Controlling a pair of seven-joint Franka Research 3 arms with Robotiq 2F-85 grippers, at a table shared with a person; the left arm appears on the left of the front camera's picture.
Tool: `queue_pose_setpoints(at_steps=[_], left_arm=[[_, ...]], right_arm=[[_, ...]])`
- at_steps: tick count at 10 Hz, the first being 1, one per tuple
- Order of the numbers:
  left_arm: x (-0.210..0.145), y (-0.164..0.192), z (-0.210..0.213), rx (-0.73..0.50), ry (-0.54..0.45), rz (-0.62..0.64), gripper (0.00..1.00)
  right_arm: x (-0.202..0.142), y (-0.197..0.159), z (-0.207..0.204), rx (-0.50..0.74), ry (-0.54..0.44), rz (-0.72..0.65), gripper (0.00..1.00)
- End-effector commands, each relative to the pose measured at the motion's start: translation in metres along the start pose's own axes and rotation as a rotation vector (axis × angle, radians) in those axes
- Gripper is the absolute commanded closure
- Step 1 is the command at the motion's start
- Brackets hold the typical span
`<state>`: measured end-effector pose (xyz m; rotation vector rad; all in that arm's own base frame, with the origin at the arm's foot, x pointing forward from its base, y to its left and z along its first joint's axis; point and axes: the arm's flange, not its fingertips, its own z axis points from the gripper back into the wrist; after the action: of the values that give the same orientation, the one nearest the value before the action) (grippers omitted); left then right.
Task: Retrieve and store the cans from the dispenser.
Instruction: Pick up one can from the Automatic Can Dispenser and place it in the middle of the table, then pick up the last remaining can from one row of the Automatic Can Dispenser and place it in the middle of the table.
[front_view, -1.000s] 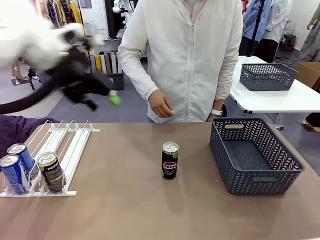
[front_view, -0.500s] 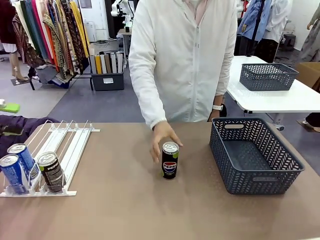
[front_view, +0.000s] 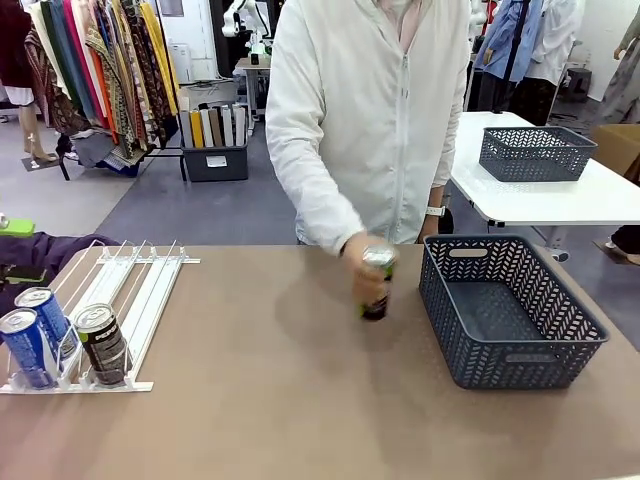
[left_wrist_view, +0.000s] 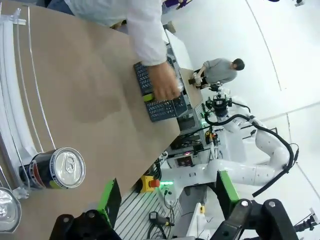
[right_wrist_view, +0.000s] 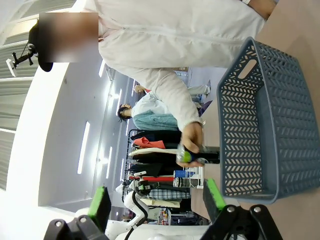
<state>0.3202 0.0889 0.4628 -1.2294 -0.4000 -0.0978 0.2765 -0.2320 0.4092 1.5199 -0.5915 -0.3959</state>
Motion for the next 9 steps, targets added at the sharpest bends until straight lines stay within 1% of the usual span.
queue_pose_setpoints(at_steps=[1,8,9], left_arm=[[-0.0009,-0.006,0.0009,-0.011,-0.01,0.0,0.0],[-0.0009,-0.006,0.0009,-0.011,-0.01,0.0,0.0],[-0.0016,-0.0029,0.0021,0.007,0.002,-0.001,0.0]], right_arm=[[-0.0013,0.0041,0.0016,-0.002,0.012,-0.006,0.0],[-0.0013,0.0041,0.0016,-0.002,0.012,-0.006,0.0],[-0.0013,0.0041,0.0016,-0.002,0.012,-0.006,0.0]])
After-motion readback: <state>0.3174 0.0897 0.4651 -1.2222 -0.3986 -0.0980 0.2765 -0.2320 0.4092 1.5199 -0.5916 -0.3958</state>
